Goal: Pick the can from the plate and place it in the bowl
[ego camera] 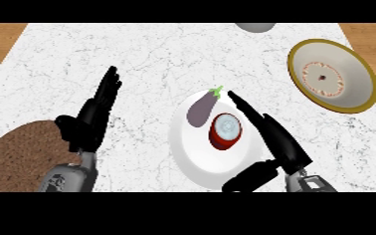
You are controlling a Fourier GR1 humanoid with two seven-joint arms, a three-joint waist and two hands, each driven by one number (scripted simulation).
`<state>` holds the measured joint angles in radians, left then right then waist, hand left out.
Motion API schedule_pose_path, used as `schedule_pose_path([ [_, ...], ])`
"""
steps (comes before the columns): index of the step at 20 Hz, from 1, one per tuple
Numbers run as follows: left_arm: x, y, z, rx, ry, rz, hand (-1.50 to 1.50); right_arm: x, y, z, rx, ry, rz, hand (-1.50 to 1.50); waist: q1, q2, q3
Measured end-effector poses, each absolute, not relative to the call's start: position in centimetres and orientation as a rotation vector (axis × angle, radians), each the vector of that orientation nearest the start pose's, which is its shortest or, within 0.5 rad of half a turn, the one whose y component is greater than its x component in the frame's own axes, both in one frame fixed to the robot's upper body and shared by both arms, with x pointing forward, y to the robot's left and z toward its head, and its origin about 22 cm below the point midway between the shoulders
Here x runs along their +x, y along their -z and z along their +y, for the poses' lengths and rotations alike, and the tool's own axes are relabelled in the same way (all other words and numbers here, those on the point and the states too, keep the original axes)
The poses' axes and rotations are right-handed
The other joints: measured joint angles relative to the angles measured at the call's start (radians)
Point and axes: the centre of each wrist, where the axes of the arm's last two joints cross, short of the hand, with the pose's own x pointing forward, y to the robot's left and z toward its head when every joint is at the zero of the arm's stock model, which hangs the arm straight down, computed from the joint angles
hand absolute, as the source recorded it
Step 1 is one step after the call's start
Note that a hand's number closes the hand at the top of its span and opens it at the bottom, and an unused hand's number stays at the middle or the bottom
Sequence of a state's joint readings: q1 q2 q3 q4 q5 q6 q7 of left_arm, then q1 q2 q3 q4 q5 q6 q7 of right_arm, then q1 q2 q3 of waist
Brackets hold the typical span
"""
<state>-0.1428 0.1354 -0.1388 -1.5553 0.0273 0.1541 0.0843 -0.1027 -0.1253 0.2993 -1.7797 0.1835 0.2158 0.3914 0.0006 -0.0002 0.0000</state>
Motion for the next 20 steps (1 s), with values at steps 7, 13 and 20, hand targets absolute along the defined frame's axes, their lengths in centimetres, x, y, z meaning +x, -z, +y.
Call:
schedule_pose_path([
  [7, 28.0, -3.0, 21.6, 0.071, 0.115, -1.597, 0.00, 24.9, -4.1, -16.9, 0.022, -0.666, -1.415, -1.50, 0.000, 0.000, 0.000],
  [13, 27.3, -2.6, 21.7, 0.066, 0.108, -1.596, 0.00, 24.9, -1.9, -16.4, -0.104, -0.732, -1.380, -1.50, 0.001, 0.000, 0.000],
  [20, 27.6, -3.1, 21.6, 0.069, 0.115, -1.595, 0.00, 26.3, -0.2, -15.5, -0.118, -0.783, -1.364, 1.50, 0.000, -0.004, -0.002],
])
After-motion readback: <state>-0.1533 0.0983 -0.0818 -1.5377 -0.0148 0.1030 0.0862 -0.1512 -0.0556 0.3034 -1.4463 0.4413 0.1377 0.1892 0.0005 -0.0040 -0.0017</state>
